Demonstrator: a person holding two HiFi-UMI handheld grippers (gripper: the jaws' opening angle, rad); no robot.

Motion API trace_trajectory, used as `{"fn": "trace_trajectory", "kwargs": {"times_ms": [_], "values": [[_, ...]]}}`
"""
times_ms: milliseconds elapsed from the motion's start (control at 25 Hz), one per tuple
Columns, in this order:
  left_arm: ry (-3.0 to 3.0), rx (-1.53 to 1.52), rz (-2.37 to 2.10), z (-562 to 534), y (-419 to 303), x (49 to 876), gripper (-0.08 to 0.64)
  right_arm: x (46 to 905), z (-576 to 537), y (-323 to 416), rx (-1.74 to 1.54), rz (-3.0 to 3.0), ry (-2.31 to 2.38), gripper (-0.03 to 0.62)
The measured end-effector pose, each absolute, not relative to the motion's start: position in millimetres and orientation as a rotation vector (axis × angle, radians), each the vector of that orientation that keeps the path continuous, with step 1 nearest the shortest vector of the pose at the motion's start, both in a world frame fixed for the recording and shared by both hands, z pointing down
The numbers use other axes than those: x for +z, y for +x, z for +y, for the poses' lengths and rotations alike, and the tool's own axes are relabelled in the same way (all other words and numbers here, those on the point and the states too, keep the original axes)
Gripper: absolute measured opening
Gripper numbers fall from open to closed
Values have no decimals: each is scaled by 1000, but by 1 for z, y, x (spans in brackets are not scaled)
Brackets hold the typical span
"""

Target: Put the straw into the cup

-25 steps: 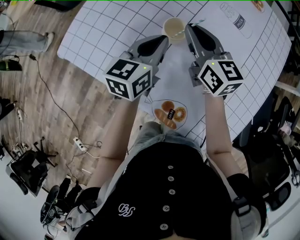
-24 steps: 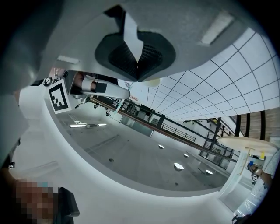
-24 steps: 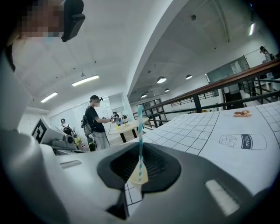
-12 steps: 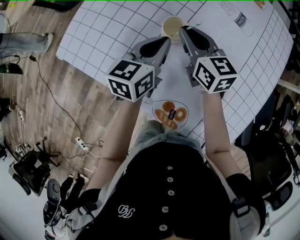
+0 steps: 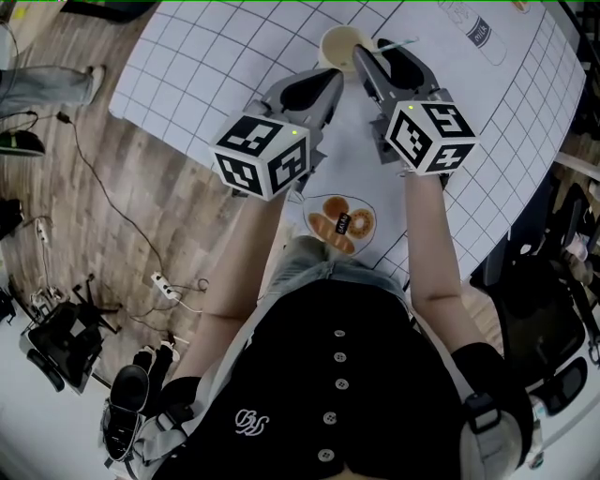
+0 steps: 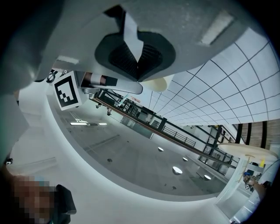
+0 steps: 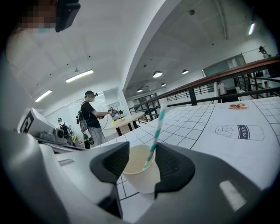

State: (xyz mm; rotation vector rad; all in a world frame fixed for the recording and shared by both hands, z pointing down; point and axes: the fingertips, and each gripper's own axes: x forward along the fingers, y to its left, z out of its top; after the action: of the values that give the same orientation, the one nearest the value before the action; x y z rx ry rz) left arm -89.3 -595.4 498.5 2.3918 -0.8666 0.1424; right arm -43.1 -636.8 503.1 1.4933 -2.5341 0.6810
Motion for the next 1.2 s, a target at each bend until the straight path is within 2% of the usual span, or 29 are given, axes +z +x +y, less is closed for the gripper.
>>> {"fn": "trace_trajectory", "kwargs": {"times_ms": [160, 480, 1040, 1200], "values": [[2390, 133, -874, -595, -91, 497, -2, 506, -638, -37, 691, -2502, 1523, 225], [2404, 130, -883, -585, -94, 490, -2, 508, -634, -31, 718, -2482, 1551, 255], [2425, 54, -949, -524, -116, 457, -2, 456, -569, -40, 636, -2578, 1505, 253], [2447, 33, -975, -496, -119, 441, -2, 440, -533, -47, 591, -2636, 1433, 203]]}}
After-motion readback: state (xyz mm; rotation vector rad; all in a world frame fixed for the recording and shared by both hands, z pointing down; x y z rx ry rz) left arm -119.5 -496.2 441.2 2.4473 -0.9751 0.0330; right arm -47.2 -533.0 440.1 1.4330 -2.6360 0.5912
